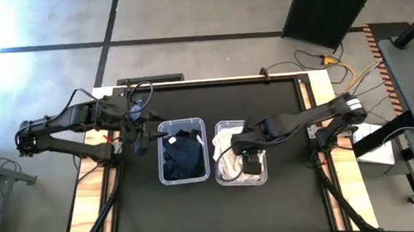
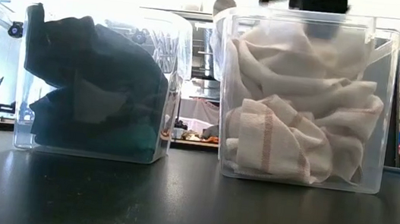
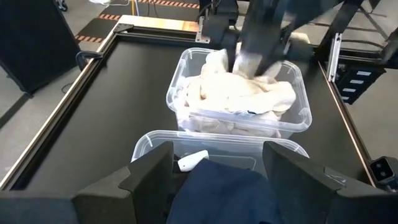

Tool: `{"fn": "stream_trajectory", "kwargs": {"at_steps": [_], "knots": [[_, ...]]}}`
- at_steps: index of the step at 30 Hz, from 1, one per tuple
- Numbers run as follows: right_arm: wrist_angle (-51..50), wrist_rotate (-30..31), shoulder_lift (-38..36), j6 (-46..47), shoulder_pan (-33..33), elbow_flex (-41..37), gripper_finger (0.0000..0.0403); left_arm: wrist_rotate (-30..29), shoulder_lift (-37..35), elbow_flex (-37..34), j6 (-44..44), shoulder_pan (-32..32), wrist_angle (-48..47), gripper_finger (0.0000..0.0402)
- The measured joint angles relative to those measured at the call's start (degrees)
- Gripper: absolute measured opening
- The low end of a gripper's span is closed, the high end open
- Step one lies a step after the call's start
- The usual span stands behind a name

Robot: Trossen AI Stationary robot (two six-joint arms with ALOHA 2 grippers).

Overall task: Sort towels by color in basket
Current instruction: Put the white towel into the right transparent bin

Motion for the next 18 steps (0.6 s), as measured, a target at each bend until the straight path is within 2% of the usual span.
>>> {"fn": "stream_trajectory", "kwargs": {"at_steps": [3,5,9,13,16,18], "knots": [[0.7,0.9,-3.5,1.2,1.0,3.2,0.0224,0.0,0.0,0.0,-0.1,0.0,0.1,0.0233],[3.8,3.8,-5.2,1.7,1.7,3.8,0.0224,-0.1,0.0,0.0,-0.2,0.0,0.3,0.0233],[16.6,11.3,-6.9,2.2,2.1,3.5,0.0224,-0.2,0.0,0.0,-0.2,0.0,0.3,0.0233],[28.3,12.1,-5.1,-2.2,2.2,1.4,0.0224,-0.2,0.0,0.0,-0.4,0.0,0.8,0.0233],[28.7,11.9,-1.5,-2.1,2.0,0.2,0.0224,-0.3,-0.1,0.0,-0.7,0.0,0.6,0.0233],[24.9,11.9,0.7,-0.9,1.6,0.1,0.0224,-0.2,-0.1,0.0,-0.7,0.0,0.4,0.0233]]}}
